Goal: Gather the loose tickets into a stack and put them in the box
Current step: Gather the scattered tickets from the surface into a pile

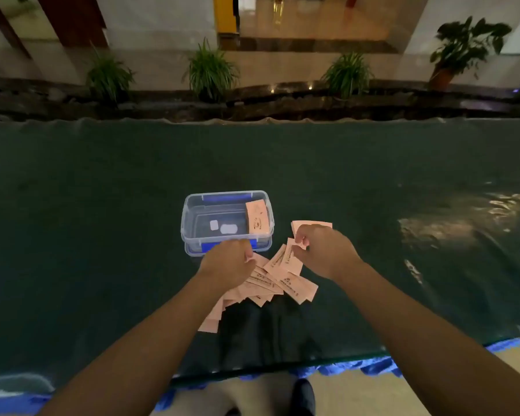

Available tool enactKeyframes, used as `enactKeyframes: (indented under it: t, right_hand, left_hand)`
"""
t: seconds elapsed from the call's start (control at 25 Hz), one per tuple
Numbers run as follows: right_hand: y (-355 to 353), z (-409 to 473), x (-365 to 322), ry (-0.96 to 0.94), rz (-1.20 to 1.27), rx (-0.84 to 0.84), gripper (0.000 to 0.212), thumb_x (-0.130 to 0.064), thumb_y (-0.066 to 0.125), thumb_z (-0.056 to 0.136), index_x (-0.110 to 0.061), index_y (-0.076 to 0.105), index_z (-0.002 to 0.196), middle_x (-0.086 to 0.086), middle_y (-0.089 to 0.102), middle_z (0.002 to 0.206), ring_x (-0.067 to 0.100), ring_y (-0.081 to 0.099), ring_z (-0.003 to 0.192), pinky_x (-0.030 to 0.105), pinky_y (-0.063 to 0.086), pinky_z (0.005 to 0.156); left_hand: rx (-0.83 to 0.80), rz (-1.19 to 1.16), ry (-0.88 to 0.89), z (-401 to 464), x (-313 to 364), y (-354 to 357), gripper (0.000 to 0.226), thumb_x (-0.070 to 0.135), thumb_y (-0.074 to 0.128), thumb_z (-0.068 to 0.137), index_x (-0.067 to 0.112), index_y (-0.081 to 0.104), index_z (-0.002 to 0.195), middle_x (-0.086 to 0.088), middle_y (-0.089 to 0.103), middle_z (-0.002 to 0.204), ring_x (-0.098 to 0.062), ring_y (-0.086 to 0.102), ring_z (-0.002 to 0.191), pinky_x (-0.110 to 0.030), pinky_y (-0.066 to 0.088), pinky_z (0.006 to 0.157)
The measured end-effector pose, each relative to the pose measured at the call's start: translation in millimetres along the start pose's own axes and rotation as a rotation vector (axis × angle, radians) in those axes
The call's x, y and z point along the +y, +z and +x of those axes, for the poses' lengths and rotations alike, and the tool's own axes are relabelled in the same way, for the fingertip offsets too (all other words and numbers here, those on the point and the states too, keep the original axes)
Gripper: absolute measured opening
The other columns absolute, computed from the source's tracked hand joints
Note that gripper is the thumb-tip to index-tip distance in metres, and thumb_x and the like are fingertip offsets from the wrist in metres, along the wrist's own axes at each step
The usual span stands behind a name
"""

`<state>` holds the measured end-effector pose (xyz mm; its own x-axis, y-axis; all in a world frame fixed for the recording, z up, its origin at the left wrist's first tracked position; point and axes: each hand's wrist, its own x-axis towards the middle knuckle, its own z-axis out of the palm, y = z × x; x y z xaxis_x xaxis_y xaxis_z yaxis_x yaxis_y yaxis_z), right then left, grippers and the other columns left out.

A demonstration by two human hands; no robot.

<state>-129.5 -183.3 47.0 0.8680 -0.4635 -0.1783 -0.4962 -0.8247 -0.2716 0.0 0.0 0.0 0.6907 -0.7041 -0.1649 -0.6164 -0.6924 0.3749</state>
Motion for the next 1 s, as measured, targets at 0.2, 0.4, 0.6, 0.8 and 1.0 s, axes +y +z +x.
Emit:
enactKeyframes:
  t: [0.2,0.4,0.6,0.8,1.0]
  right_hand:
    - [34,24,62,0.082,0.126,-0.121,0.022,-0.035,0.059,0.101,-0.023,0.069,0.115,-0.001,0.074,0.117,0.018,0.069,0.096,0.037,0.061,0.079]
    - [78,47,100,0.167,0.299,-0.258,0.007,-0.033,0.065,0.098,-0.026,0.064,0.101,-0.001,0.073,0.114,0.015,0.066,0.093,0.031,0.052,0.072]
    - [117,70,113,0.413,0.643,-0.305,0.045,-0.034,0.072,0.092,-0.016,0.060,0.131,0.006,0.068,0.125,0.023,0.065,0.110,0.039,0.056,0.089]
    - [136,90,107,0.621,0.770,-0.287,0.066,-0.039,0.074,0.089,-0.014,0.049,0.145,0.003,0.064,0.119,0.021,0.067,0.100,0.041,0.061,0.082]
    - [139,100,92,0.568,0.662,-0.288,0.052,-0.039,0.080,0.087,-0.014,0.058,0.127,0.005,0.072,0.124,0.023,0.072,0.103,0.035,0.056,0.070]
  left_hand:
    - [-0.100,-0.097,-0.204,25,35,48,0.018,0.034,0.066,0.096,0.027,0.066,0.113,0.006,0.069,0.110,-0.010,0.062,0.092,-0.024,0.047,0.072]
    - [-0.119,-0.180,-0.372,45,49,81,0.015,0.027,0.067,0.095,0.027,0.068,0.110,0.004,0.070,0.109,-0.016,0.070,0.095,-0.037,0.063,0.082]
    - [-0.138,-0.171,-0.409,63,51,103,0.032,0.028,0.068,0.094,0.029,0.061,0.125,0.004,0.069,0.115,-0.012,0.067,0.092,-0.027,0.059,0.071]
    - [-0.270,-0.236,-0.412,74,60,121,0.039,0.033,0.067,0.095,0.030,0.056,0.132,0.003,0.069,0.116,-0.014,0.071,0.099,-0.034,0.064,0.080]
    - [-0.285,-0.251,-0.374,73,62,134,0.037,0.037,0.063,0.093,0.029,0.056,0.129,0.001,0.068,0.115,-0.020,0.067,0.106,-0.041,0.060,0.090]
